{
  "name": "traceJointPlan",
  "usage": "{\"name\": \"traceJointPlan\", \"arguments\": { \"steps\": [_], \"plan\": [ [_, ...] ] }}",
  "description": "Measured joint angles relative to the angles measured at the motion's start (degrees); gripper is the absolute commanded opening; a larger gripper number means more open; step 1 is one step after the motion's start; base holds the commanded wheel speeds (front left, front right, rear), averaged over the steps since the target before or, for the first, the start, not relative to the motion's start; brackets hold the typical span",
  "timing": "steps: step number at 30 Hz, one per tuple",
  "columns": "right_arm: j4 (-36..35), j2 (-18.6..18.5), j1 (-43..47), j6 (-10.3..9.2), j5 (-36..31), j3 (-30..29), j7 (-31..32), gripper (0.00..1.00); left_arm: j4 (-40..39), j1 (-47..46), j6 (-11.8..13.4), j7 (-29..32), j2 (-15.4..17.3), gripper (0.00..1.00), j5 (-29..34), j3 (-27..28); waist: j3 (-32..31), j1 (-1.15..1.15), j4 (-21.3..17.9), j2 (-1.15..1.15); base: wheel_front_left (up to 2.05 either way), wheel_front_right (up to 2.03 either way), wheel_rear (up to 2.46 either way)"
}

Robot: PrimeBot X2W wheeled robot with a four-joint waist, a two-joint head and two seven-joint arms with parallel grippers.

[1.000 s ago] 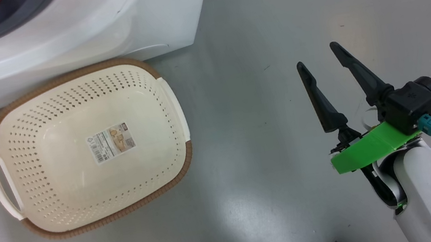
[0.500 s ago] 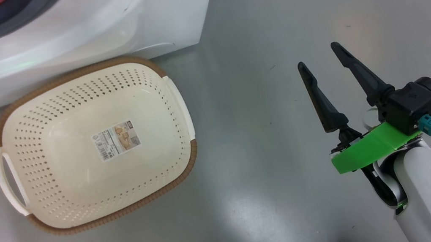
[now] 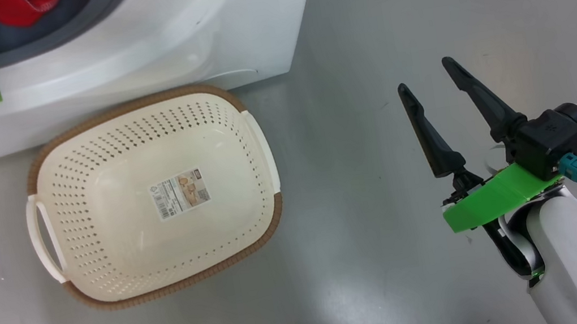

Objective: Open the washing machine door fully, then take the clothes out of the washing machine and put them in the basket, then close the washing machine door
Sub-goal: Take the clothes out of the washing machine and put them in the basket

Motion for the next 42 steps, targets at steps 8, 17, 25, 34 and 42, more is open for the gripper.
{"name": "traceJointPlan", "arguments": {
  "steps": [8, 17, 25, 34, 42],
  "plan": [
    [0.26, -0.02, 0.04, 0.0, 0.01, 0.05, 0.09, 1.0, -8.47, 6.62, -0.71, -0.03, -0.43, 0.0, -0.27, 1.51, -2.7, 0.0, 0.72, 0.0, 0.0, 0.0, 0.0],
    [1.12, -0.04, 0.48, 0.0, 0.11, 0.16, 0.08, 1.0, -18.19, 17.0, -1.14, -0.04, -1.21, 0.0, -0.52, 2.93, -6.58, 0.0, 0.89, 0.0, 0.0, 0.0, 0.0],
    [1.9, -0.05, 0.93, 0.0, 0.6, -0.02, -0.09, 1.0, -25.27, 25.6, -1.7, -0.04, -1.33, 0.0, -1.77, 2.72, -10.26, 0.0, 1.22, 0.0, 0.0, 0.0, 0.0],
    [2.35, -0.03, 3.92, 0.0, 1.91, -0.66, -0.19, 1.0, -36.72, 35.69, -1.54, 1.4, -1.54, 0.0, -2.36, 1.2, -15.02, 0.0, 2.35, 0.0, 0.0, 0.0, 0.0],
    [2.74, -0.04, 5.77, 0.0, 2.14, -0.7, -0.15, 1.0, -44.69, 43.97, 0.26, 3.68, -1.24, 0.0, -2.83, 0.68, -19.07, 0.0, 2.86, 0.0, 0.0, 0.0, 0.0]
  ]
}}
